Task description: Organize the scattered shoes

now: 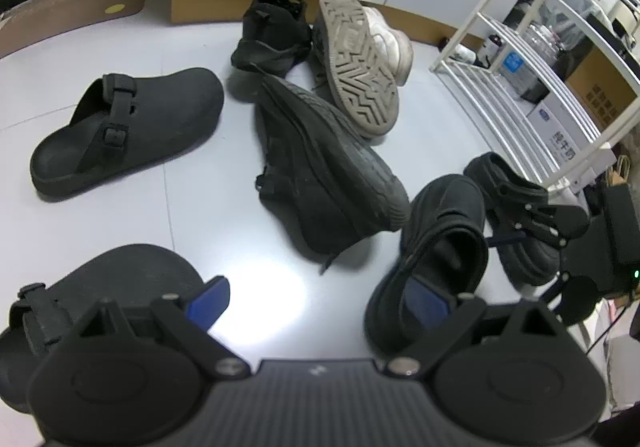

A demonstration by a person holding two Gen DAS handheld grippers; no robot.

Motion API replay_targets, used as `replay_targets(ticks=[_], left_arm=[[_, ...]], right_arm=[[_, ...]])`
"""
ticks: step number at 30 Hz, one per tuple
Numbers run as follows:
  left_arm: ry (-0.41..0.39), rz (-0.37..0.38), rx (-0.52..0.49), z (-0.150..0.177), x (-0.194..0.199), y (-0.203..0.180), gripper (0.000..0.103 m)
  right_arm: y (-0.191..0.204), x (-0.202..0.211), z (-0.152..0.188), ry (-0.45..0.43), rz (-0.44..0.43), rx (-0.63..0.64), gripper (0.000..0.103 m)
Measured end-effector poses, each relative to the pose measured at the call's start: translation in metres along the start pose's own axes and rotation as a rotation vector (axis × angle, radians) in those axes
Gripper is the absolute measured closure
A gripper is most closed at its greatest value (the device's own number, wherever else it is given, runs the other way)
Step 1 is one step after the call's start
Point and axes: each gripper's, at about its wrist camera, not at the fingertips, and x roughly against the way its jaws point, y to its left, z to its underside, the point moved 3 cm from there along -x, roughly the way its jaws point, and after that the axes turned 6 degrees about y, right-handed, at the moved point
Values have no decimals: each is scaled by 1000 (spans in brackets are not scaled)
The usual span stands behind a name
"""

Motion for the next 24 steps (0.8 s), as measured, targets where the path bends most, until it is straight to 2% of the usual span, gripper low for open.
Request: replay_targets(ticks=[5,9,14,15,16,17,19,20,21,24], left_arm=[[15,-8,2,1,-3,1,7],[14,-15,1,-2,-2,0,7],[18,-17,0,-1,-2,-1,7],[18,-16,0,-1,-2,-1,7],[19,-16,-1,-1,-2,-1,7],[19,-17,-1,0,-2,-2,7],[21,-19,0,0,-2,-1,7],[25,-20,3,1,-3,-1,7],[28,-20,7,1,-4,-1,7],[38,-22,16,-1,-8,0,7]], right_arm=[[7,-7,1,-2,46,70,17],[9,-6,0,-15,91,132,26],[4,-7,-4,-40,90,134,27],[3,-8,-4,-43,83,128,32],[2,-7,-4,-54,89,111,44],[-1,-4,-5,-71,100,75,49],[-6,-1,-5,-83,93,18,66],[-9,0,-4,-88,90,-16,70],[-9,0,-4,-89,95,-21,80],[-12,1,-3,-87,97,-54,82]])
